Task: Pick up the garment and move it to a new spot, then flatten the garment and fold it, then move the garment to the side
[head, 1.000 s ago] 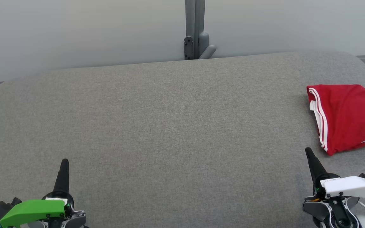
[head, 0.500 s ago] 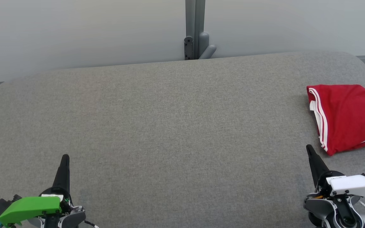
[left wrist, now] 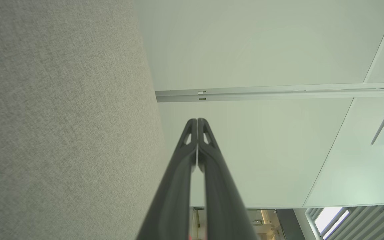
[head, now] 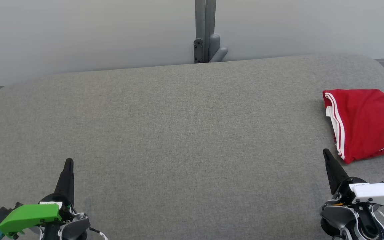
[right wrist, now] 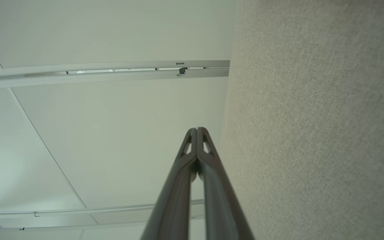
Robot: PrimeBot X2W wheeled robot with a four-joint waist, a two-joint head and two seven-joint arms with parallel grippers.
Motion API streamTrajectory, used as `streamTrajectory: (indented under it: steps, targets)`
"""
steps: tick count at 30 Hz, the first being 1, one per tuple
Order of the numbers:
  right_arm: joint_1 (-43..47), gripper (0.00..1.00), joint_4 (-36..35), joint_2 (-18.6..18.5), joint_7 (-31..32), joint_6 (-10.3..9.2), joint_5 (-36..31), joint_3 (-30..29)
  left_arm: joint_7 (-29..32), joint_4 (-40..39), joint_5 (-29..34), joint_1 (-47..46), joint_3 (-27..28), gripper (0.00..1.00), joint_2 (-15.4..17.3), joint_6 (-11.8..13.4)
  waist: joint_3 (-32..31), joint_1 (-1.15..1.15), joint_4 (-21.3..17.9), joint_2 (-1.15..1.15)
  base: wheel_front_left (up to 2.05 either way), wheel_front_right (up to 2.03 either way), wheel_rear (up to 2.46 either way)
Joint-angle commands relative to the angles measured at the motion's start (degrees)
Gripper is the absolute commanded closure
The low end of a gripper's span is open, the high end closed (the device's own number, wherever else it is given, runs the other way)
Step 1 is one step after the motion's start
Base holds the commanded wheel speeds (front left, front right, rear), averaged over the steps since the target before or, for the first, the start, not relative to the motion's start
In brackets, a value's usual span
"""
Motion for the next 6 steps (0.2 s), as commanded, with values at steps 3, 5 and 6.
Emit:
streamTrajectory:
  steps: [3,5,6]
  targets:
    - [-0.6,1.00,-0.4,-0.3,0.3,0.02,1.0,-0.2,0.3,-0.2,-0.8,-1.0,0.2,1.00,0.4,-0.3,0.0,0.00,0.0,0.27,0.00,0.00,0.00]
    - [-0.5,1.00,-0.4,-0.3,0.3,0.02,1.0,-0.2,0.3,-0.2,-0.8,-1.0,0.2,1.00,0.4,-0.3,0.0,0.00,0.0,0.27,0.00,0.00,0.00]
    - [-0.5,1.00,-0.3,-0.3,0.3,0.02,1.0,-0.2,0.3,-0.2,-0.8,-1.0,0.2,1.00,0.4,-0.3,0.0,0.00,0.0,0.27,0.00,0.00,0.00]
